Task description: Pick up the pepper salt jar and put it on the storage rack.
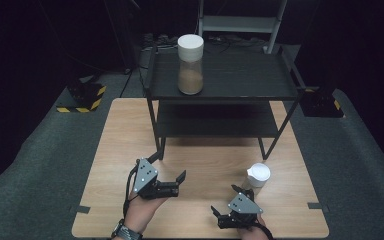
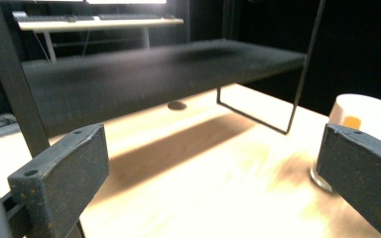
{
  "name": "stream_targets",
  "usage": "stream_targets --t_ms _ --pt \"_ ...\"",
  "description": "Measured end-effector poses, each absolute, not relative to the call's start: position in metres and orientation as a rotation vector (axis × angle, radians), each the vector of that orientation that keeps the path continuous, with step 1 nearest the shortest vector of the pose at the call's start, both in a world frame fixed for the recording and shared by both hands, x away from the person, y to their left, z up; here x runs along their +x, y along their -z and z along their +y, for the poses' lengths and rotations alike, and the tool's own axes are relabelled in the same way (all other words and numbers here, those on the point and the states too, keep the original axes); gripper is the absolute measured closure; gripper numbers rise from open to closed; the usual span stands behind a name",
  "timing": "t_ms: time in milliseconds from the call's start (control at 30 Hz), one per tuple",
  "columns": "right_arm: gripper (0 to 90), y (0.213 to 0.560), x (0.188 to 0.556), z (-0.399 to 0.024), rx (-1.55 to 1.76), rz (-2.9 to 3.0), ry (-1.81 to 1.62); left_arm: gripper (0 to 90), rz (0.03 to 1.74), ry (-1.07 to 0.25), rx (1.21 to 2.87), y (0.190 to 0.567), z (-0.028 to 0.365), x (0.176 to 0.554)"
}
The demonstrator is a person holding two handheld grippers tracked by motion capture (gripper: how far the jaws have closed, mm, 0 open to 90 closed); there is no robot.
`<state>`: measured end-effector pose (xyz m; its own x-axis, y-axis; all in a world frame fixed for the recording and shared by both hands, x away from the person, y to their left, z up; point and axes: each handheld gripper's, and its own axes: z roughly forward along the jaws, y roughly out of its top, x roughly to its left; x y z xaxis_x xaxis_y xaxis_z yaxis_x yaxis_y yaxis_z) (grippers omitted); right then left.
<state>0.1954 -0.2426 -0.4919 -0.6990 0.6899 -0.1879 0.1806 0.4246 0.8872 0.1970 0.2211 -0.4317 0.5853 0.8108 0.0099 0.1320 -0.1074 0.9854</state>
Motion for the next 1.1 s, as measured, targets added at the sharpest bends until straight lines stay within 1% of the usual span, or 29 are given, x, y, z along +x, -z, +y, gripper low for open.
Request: stream_targets --t_ms 167,400,533,700,900,1100 --pt "0.4 0.492 0.195 -0.243 0.739 2.140 -1.243 0.5 0.817 -0.688 1.626 0.446 0.223 0.194" --pt "0.4 0.492 0.194 -0.240 0.719 2.144 -1.222 0.4 0.857 -0.640 1.677 0.469 0.226 0.192" --pt "0.4 0.492 0.194 -0.240 0.722 2.145 -1.223 0.5 0.874 -0.643 1.714 0.479 0.227 0.191" --pt "0.4 0.491 0.195 -0.239 0.736 2.148 -1.217 0.4 0.885 -0.684 1.777 0.486 0.225 0.189" --pt "0.4 0.491 0.194 -0.238 0.739 2.141 -1.210 0.4 0.891 -0.672 1.827 0.491 0.224 0.191" --pt "0.4 0.491 0.194 -0.238 0.727 2.144 -1.210 0.4 0.874 -0.687 1.849 0.494 0.219 0.191"
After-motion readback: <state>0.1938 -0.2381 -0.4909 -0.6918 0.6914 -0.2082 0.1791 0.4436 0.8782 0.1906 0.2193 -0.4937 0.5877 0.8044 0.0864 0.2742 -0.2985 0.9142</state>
